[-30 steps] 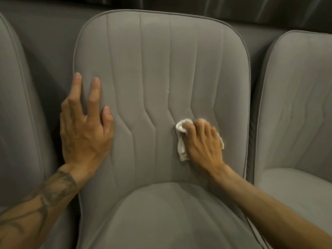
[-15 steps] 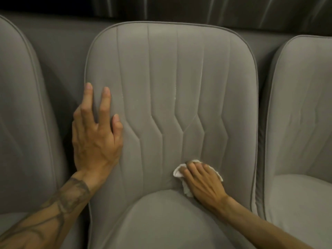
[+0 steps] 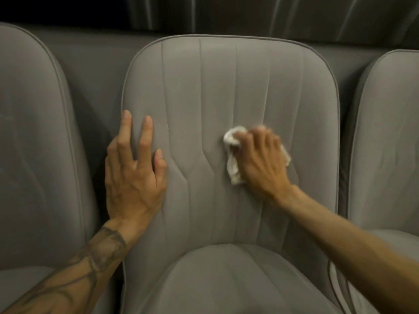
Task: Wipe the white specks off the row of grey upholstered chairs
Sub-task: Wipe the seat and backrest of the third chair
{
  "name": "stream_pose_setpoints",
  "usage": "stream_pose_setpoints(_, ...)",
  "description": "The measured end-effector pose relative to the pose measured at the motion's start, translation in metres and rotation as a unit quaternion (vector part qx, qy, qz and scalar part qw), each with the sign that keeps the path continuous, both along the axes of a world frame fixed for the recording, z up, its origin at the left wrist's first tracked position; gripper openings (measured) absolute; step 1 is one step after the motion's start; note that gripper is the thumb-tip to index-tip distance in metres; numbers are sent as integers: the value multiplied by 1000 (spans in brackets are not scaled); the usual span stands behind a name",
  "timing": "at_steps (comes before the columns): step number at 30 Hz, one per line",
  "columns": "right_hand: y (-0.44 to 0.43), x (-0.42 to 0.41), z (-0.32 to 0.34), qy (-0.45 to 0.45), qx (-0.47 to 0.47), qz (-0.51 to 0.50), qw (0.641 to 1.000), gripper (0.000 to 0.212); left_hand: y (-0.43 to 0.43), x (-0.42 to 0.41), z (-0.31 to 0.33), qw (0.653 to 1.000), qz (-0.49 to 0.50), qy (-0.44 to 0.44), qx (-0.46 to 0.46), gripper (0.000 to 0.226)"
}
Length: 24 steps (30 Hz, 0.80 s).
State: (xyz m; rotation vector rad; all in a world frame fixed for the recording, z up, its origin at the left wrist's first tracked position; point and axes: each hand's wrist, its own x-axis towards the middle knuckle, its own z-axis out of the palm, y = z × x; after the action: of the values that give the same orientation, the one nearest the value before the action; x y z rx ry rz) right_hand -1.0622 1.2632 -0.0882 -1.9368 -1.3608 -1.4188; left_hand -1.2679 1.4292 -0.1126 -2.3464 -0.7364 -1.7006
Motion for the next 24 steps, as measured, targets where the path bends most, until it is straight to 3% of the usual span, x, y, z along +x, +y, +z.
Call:
stream_pose_setpoints(3, 19, 15, 56, 38, 145, -77, 986, 17, 1, 0, 0, 1000, 3, -1, 2, 56)
stream_pose_setpoints(5, 32, 3, 56, 65, 191, -83, 976, 16, 1, 0, 0, 1000, 1, -3, 0, 56)
stream_pose_setpoints(10, 14, -18, 16, -5, -49, 12, 999, 25, -2, -1, 2, 1000, -3, 2, -9, 56)
stream_pose_setpoints(12, 18, -5, 50, -8, -24, 4, 1000, 26, -2, -1, 2, 1000, -4, 4, -6, 56)
stream_pose_setpoints(16, 41, 2, 95, 66, 165, -64, 982, 25, -1, -1, 1, 1000, -4, 1, -5, 56)
stream_pose_setpoints(18, 41, -12, 62, 63, 133, -50, 988, 24, -1, -1, 2, 1000, -6, 3, -4, 56)
stream_pose_setpoints(21, 22, -22, 21, 6, -22, 1, 1000, 23, -1, -1, 1, 1000, -10, 2, -5, 55)
stream_pose_setpoints(24, 27, -3, 66, -8, 8, -4, 1000, 20, 0, 0, 1, 1000, -9, 3, -2, 55)
